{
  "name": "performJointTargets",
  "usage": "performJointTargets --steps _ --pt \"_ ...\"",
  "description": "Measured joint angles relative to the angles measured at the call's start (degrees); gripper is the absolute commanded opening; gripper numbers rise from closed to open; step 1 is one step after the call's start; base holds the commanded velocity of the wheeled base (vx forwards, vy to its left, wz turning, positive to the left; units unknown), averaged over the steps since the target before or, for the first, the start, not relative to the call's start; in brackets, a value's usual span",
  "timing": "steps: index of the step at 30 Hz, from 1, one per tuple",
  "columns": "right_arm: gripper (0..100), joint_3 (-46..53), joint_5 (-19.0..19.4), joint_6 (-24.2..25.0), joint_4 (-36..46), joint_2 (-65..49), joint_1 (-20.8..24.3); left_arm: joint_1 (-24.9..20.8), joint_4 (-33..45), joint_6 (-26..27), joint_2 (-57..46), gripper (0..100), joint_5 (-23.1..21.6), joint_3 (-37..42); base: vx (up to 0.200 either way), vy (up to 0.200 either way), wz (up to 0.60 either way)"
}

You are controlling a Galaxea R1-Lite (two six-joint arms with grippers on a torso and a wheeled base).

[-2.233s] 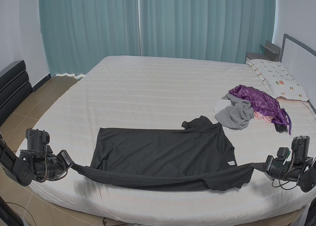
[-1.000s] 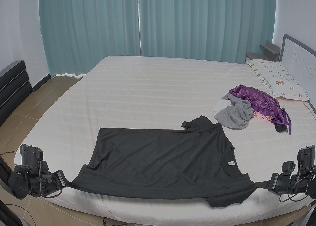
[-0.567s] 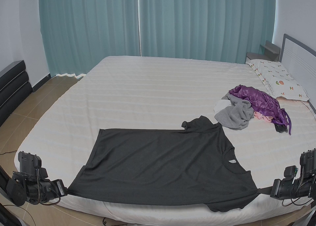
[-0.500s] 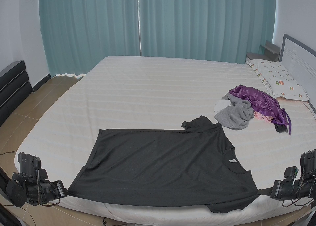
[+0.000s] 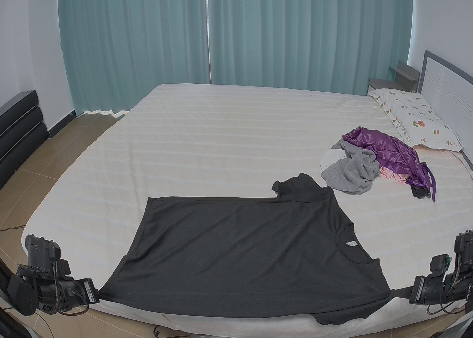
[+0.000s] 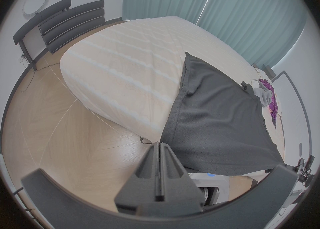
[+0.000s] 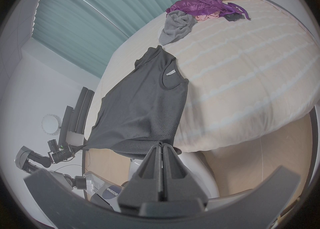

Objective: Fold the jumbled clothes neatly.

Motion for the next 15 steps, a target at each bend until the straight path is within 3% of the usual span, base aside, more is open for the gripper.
performJointTargets --steps 15 --pt "0 0.00 -1.37 -1.67 10.47 -7.58 -0.28 -0.02 9.03 2.63 -7.14 0 0.74 0.11 0.000 0.000 0.00"
